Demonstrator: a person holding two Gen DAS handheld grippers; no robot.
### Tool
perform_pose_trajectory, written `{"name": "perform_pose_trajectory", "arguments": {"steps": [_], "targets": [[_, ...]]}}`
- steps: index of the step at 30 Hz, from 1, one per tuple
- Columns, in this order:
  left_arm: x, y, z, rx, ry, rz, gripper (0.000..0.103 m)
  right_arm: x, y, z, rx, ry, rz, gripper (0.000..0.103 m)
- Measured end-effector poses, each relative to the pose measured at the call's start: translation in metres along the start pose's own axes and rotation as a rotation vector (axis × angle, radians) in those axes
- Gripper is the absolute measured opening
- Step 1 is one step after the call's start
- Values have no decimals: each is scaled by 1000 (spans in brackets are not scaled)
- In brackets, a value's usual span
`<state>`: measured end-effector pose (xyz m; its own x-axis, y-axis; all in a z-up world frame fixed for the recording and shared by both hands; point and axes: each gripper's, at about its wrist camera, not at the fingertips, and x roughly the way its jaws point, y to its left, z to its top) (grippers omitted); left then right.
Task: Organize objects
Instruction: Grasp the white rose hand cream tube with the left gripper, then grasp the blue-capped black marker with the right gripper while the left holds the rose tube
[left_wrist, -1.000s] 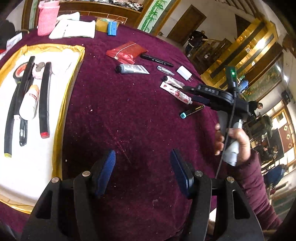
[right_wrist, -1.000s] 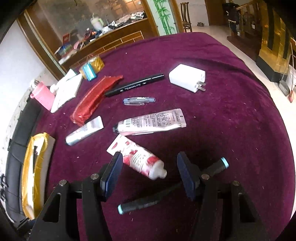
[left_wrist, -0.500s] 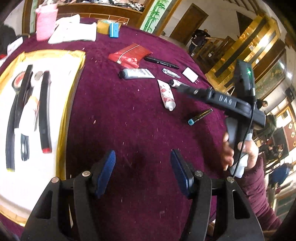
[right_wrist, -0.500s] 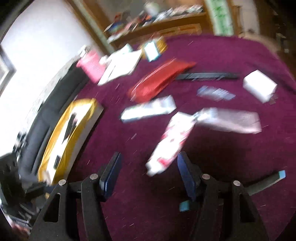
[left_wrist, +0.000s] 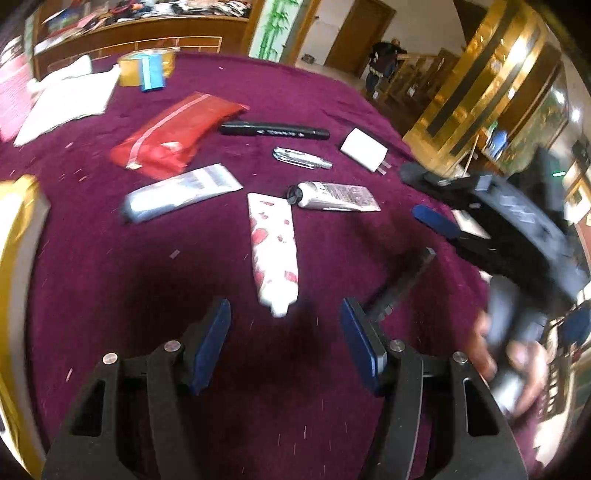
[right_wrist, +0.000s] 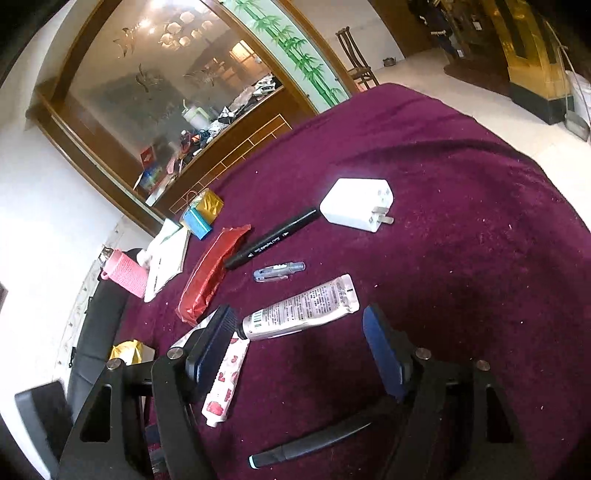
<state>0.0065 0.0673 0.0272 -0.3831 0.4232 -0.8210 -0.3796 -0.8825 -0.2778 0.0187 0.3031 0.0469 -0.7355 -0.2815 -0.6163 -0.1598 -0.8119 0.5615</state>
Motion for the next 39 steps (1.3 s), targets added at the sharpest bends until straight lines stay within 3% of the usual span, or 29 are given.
{"name": "perform_pose_trajectory", "arguments": {"steps": [5, 6, 7, 8, 15, 24, 32, 39], "targets": [[33, -21, 18, 132, -11, 118, 59, 0, 3, 1, 8, -4, 12, 67], [36, -27, 19, 177, -27, 154, 55, -1, 1, 1, 10, -5, 11, 67], [38, -30, 18, 204, -38, 181, 36, -1, 1, 1, 16, -6, 10, 67], [39, -30, 17, 217, -48, 196, 31, -2, 0, 2, 19, -6, 9, 67], [16, -11, 8, 158, -51, 111, 29, 3, -5, 1, 30, 7, -7, 67], [-54, 14, -23, 36, -139, -12, 30, 11, -7, -5, 13, 26, -48, 67], [-99, 47, -47, -50, -198, -18, 30, 15, 1, -16, -46, 40, -100, 67], [-112, 69, -60, -70, -228, -29, 30, -27, 5, -35, 4, 73, -133, 67]]}}
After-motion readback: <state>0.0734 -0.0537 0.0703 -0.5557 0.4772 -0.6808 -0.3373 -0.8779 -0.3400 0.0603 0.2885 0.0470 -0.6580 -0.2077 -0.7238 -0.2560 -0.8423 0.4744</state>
